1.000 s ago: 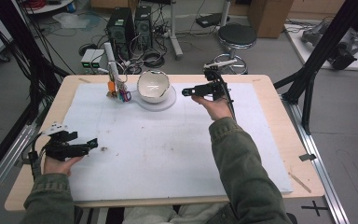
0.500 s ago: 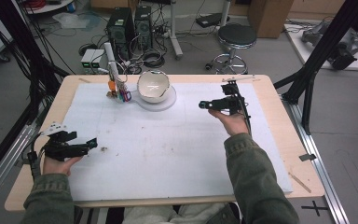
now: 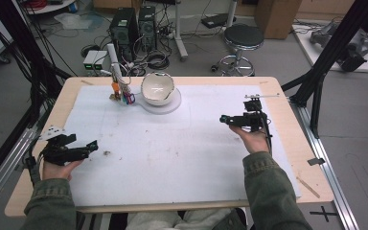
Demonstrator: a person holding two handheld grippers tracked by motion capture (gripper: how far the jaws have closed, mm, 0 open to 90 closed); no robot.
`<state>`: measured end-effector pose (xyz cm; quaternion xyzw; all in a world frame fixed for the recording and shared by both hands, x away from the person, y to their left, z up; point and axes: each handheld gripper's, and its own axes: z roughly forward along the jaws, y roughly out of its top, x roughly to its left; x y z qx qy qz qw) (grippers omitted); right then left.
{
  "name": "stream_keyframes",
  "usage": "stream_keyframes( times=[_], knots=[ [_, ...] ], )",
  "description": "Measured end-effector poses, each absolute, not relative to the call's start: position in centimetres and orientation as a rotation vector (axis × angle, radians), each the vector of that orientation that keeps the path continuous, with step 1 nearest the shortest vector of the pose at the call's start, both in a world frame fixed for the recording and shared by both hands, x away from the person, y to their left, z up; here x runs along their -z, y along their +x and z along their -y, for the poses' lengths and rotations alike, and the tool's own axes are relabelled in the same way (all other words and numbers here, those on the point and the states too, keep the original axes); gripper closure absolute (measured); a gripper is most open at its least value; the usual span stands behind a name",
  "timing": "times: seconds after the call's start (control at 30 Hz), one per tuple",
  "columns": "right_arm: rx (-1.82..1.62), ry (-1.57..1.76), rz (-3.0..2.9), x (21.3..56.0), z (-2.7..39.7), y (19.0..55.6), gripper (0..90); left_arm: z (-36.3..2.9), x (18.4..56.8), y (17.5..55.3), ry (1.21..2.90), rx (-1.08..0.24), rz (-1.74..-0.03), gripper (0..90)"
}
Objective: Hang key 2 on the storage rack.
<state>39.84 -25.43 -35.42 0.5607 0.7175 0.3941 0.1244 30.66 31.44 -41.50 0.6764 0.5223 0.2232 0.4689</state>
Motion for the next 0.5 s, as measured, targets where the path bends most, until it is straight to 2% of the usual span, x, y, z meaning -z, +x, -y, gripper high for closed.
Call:
stream_keyframes(
  times=[0.5],
  knots=[
    [-1.136,1.615,-1.975,37.7,28.3,37.0,0.6,-31.7,41.3,30.3,1.623,-0.595,-1.29,3.7]
  ],
)
